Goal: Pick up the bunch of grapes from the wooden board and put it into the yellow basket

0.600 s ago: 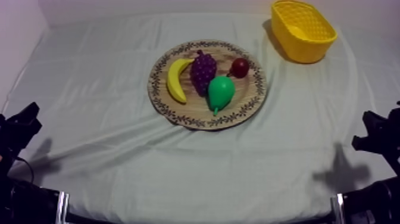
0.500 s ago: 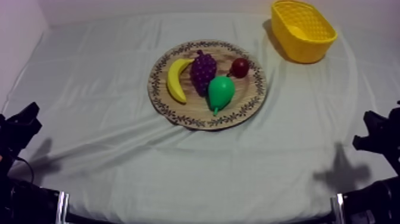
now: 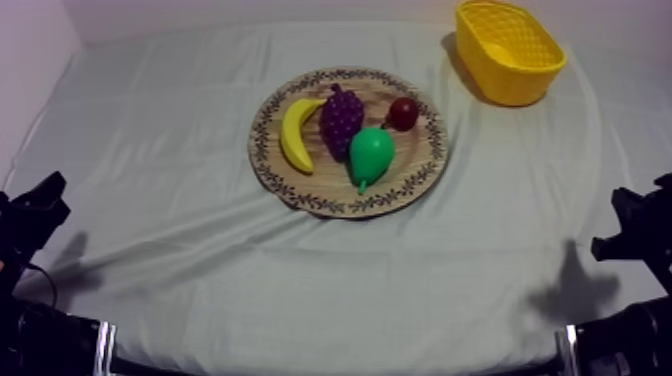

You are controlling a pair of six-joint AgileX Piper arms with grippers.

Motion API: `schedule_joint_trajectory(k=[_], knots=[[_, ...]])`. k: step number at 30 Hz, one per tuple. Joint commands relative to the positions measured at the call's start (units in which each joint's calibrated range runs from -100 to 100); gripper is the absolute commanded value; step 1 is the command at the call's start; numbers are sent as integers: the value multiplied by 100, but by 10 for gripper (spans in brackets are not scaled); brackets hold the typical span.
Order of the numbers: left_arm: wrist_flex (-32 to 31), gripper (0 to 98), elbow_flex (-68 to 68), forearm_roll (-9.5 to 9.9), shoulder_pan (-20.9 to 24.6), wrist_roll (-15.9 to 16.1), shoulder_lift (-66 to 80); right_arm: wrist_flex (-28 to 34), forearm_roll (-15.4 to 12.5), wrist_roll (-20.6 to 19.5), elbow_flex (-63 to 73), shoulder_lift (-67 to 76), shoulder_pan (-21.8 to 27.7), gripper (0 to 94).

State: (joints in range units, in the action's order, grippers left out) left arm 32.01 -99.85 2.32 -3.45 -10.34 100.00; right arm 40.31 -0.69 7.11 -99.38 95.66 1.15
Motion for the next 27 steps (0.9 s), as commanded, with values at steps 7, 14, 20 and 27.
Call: schedule_joint_trajectory(k=[7,14,20,27], knots=[[0,1,-3,0,1,1,0,10,29,-145,5,1,17,6],[0,1,-3,0,1,1,0,-24,159,-281,118,-157,-115,6],[0,1,-3,0,1,1,0,-48,154,-326,878,-873,-314,6],[0,1,-3,0,1,1,0,-64,24,-171,2098,-1871,-548,6]])
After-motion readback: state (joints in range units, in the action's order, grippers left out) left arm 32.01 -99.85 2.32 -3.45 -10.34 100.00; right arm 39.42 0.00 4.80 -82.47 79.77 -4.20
